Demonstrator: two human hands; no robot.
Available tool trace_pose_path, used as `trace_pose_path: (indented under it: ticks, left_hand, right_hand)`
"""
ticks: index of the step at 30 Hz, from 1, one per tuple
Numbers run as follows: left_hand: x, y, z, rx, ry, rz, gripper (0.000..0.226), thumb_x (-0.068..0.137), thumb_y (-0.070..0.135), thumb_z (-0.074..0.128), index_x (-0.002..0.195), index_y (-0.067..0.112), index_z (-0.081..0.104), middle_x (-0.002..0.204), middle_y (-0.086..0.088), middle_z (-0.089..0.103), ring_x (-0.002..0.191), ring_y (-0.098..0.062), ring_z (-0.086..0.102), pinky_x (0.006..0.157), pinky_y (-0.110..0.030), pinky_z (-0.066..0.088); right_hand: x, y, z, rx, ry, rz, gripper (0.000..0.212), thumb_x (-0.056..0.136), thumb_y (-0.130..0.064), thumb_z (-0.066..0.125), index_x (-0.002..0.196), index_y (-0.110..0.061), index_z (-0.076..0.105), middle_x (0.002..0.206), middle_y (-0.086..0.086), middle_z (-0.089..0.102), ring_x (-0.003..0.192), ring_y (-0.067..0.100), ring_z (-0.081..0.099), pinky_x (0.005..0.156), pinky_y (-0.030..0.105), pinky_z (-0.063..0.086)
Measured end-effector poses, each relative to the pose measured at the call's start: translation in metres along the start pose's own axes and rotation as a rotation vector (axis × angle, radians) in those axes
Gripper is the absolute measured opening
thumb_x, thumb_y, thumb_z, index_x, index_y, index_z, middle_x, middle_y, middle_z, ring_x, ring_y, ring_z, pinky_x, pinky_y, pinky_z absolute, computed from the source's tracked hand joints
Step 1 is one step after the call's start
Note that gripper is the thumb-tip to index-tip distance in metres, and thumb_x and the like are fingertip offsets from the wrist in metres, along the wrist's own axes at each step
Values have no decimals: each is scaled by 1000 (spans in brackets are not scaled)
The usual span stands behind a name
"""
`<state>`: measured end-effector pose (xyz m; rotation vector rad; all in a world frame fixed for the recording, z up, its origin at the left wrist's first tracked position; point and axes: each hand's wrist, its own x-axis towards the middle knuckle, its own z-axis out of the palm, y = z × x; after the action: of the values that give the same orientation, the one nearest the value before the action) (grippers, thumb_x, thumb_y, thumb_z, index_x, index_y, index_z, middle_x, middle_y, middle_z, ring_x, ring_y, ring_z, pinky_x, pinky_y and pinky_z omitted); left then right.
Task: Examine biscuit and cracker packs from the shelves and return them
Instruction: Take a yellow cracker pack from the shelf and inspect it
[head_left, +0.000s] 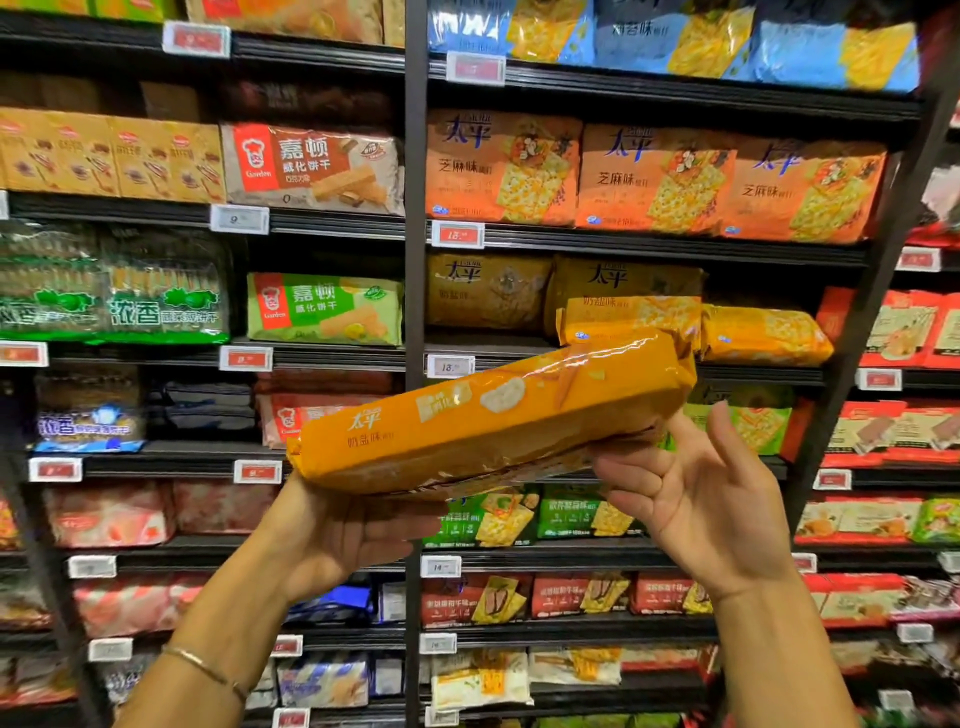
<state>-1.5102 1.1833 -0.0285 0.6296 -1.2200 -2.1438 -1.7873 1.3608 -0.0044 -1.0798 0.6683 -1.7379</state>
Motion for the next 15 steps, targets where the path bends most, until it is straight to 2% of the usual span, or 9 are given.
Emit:
trace_pose_path:
  ticks: [3,5,7,9,10,11,13,14,15]
  left_hand:
    - [2,-2,-1,-42,4,-70,72,81,59,52,132,9,63,124,-34,69,90,-46,77,56,-38,65]
    - [4,-3,0,-55,21,-43,65,82,55,54,127,9,67,122,-33,70,88,-45,78,51,-35,63]
    - [8,-2,1,-101,71,67,45,82,42,57,110,13,78,110,-28,75,82,-46,78,51,-35,62]
    - [10,2,3,-141,143,211,31,90,34,56,91,21,85,93,-17,79,71,-38,78,52,-37,62]
    - [11,6,2,-147,158,268,30,92,33,56,97,26,85,94,-11,80,70,-31,77,55,-38,62]
    - [11,10,3,-157,150,322,31,94,32,57,114,29,81,103,-6,80,73,-25,76,60,-38,62]
    - [9,17,2,-187,161,423,47,98,24,57,144,30,58,121,-2,74,80,-17,76,65,-33,62]
    - [8,19,1,-171,156,446,49,98,21,57,147,28,55,120,-2,74,78,-15,76,62,-30,62]
    - [5,20,1,-134,140,451,45,95,21,58,140,20,60,113,-4,75,74,-16,76,59,-28,61]
  right_hand:
    - [1,-1,-2,36,17,-15,81,80,-63,78,148,-26,54,116,37,69,97,41,76,72,42,66]
    - [2,1,-5,41,57,-18,72,89,-63,64,150,-27,52,119,35,69,100,41,76,75,43,66]
    - [4,6,-9,23,108,-4,66,97,-65,45,151,-27,49,123,32,69,103,42,75,75,43,66]
    - [5,13,-14,-1,120,43,69,99,-69,33,152,-28,49,135,26,65,115,44,70,76,45,65]
    - [6,17,-16,0,125,71,69,99,-72,30,152,-32,49,143,20,62,122,43,66,78,47,64]
    - [6,20,-18,9,133,95,68,98,-74,31,151,-37,50,147,13,60,128,42,62,80,50,63]
    - [7,25,-22,13,138,115,60,97,-71,39,148,-43,52,149,5,59,130,40,61,84,58,61]
    - [8,29,-24,-8,136,116,56,98,-65,45,148,-43,52,148,3,61,129,39,62,85,61,60]
    - [10,32,-25,-37,141,120,52,98,-57,51,148,-41,53,145,3,63,126,38,64,86,60,60]
